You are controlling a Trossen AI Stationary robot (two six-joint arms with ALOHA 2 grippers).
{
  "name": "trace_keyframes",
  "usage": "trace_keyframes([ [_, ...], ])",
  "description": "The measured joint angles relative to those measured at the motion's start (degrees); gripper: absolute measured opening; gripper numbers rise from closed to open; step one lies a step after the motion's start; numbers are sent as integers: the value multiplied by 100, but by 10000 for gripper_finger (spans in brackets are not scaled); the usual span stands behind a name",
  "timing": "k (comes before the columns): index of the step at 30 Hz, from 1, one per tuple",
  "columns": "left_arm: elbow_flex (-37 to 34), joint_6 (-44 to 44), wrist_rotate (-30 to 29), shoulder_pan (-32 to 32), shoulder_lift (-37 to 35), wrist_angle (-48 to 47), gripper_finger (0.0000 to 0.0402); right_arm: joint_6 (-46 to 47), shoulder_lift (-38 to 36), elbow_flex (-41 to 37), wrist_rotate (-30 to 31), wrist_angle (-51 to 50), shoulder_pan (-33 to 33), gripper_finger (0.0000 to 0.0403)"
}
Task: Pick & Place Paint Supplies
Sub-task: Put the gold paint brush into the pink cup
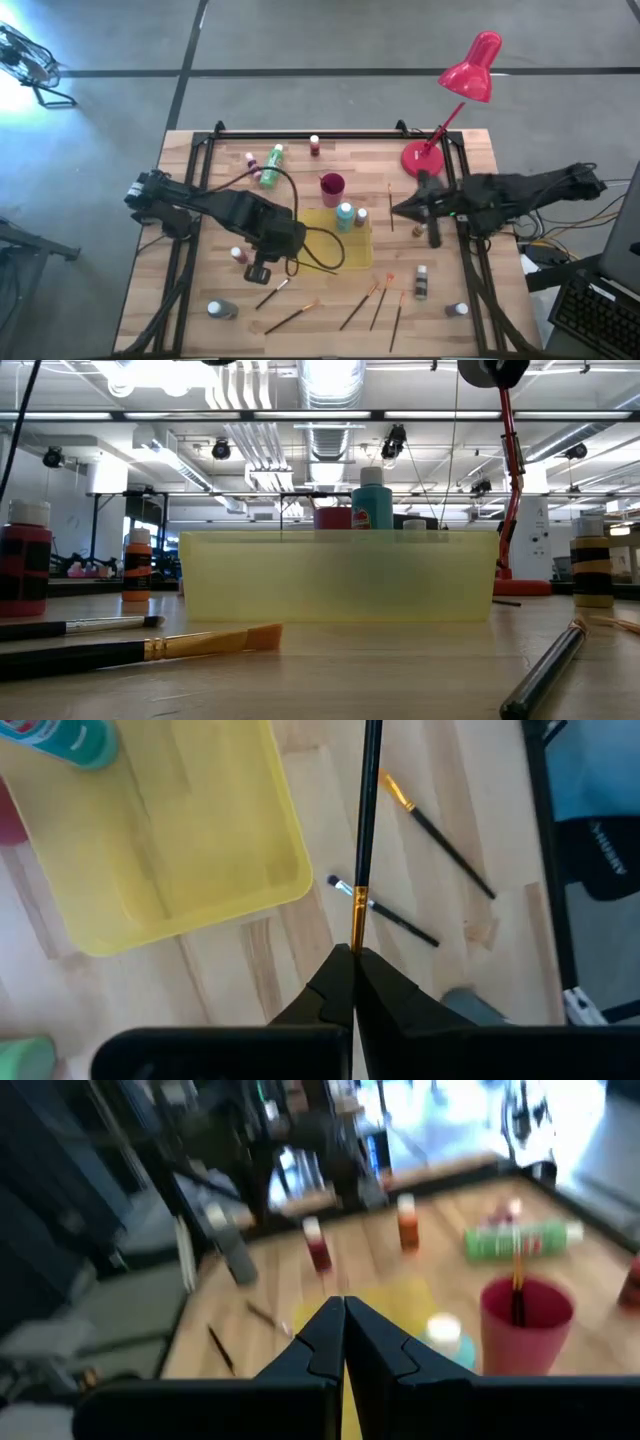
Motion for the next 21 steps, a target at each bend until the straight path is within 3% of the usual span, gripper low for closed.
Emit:
trace_keyframes([
  [5, 2, 312, -310, 5, 215, -8, 3, 147, 851, 227, -240, 8, -2, 9],
  [11, 133, 1005, -1199, 7, 571, -8, 3, 285, 1662, 554, -587, -11, -4, 28],
  [16, 325, 1735, -2583, -51, 843, -45, 3, 312, 2080, 818, -762, -4, 0, 60],
  [21, 426, 2448, -4508, -373, 924, -70, 3, 515, 2141, 951, -757, 80, -72, 95],
])
